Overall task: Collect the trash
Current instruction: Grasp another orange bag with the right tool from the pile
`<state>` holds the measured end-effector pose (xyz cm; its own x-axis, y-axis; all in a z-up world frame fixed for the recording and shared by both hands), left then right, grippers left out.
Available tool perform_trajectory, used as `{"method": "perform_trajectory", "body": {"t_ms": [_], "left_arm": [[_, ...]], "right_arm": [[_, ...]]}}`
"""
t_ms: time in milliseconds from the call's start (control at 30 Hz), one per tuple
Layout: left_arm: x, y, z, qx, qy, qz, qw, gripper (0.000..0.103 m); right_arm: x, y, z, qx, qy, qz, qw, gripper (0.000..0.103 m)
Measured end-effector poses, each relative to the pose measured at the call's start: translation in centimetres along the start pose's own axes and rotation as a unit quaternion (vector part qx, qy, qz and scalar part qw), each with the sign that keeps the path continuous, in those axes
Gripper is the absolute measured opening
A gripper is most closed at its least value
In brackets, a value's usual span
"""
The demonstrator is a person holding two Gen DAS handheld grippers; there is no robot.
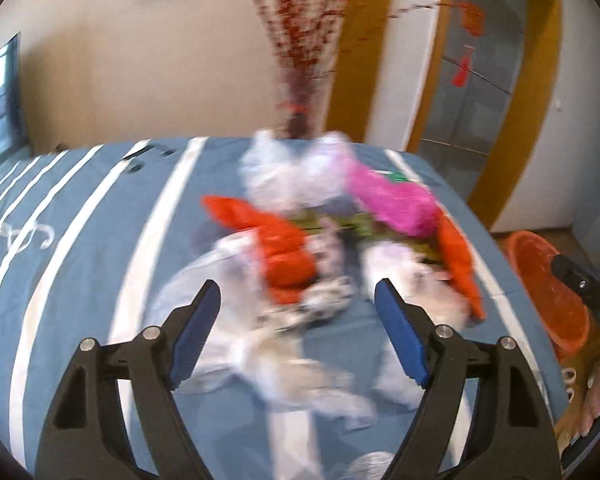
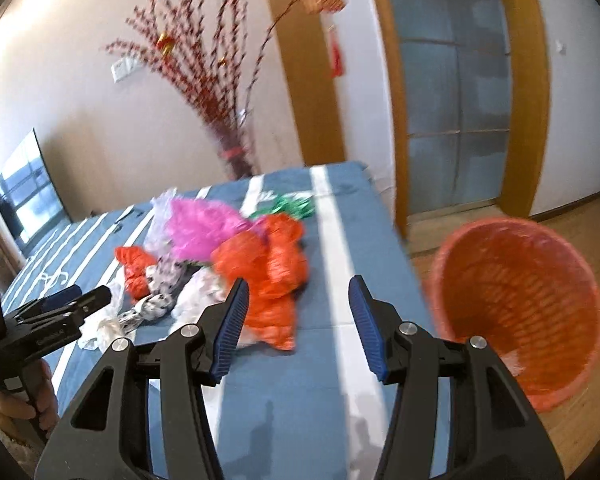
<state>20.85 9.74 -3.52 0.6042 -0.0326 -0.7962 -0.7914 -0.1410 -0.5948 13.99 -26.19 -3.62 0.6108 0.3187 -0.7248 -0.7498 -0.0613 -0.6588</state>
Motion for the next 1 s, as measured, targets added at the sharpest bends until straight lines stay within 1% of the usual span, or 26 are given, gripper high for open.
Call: {"method": "perform_trajectory", "body": {"t_ms": [67,133,200,333,467,500,533,600,633,800,867,1000], "left_arm": [[0.2,0.2,1.3,-0.013,-0.005,0.003,0.9999,0.078],[0.3,0.5,2.3,-0.022,-0.009,0.006,0.9997,0.078],[0.4,0.9,3.1,-0.025,-0.013,0.008,0.9996,0.078],[0.6,1.1,4.1,-0.028,-0.018,0.008,0.9994,0.078],[0.8,1.1,4.6,-0.03,-0.014,0.01,0.9994,0.078],[0.9,1.1,4.7,-0.031,-0.013,0.012,0.9994,0.078],[1.0,1.1,4.8,-0.031,-0.013,0.013,0.9993,0.078],[1.2,1.2,5.0,-0.032,-0.012,0.016,0.9993,0.078],[1.2,1.4,5.1,-0.033,-0.012,0.017,0.9993,0.078],[1.1,1.9,5.0,-0.031,-0.012,0.02,0.9993,0.078],[1.1,2.2,4.6,-0.027,-0.011,0.021,0.9994,0.078],[1.2,2.6,3.4,-0.016,-0.016,0.026,0.9994,0.078]], "right_arm": [[1.5,-0.3,0.9,-0.001,-0.004,0.012,1.0,0.051],[3.4,-0.9,1.7,-0.001,0.001,0.027,1.0,0.045],[5.3,-1.8,1.6,0.011,0.011,0.038,0.999,0.039],[8.0,-3.1,0.7,0.041,0.012,0.057,0.997,0.039],[11.5,-3.3,0.0,0.047,0.03,0.097,0.994,0.039],[12.1,-3.1,-0.1,0.045,0.033,0.105,0.993,0.038],[12.5,-2.8,-0.1,0.041,0.036,0.11,0.992,0.034],[12.1,-2.5,-0.1,0.035,0.039,0.1,0.994,0.025],[11.6,-2.4,-0.3,0.038,0.037,0.095,0.994,0.024],[8.3,-1.8,-1.6,0.056,0.031,0.057,0.996,0.023],[6.6,-1.5,-2.5,0.057,0.036,0.045,0.997,0.023],[4.6,-1.2,-3.3,0.052,0.042,0.033,0.997,0.023]]}}
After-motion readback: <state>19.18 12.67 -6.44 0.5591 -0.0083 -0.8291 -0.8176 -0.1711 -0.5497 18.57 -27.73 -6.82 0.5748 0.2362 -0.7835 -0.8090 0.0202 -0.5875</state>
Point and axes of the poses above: each gripper's, at about its wrist camera, not at the fingertips, and x roughly the way its jaws point, z to its left, y to its underside, the point moved 5 cm from there along x, roughly the way its jaws point, and after that the axes turned 12 degrees about z, right-handed, at the moved point
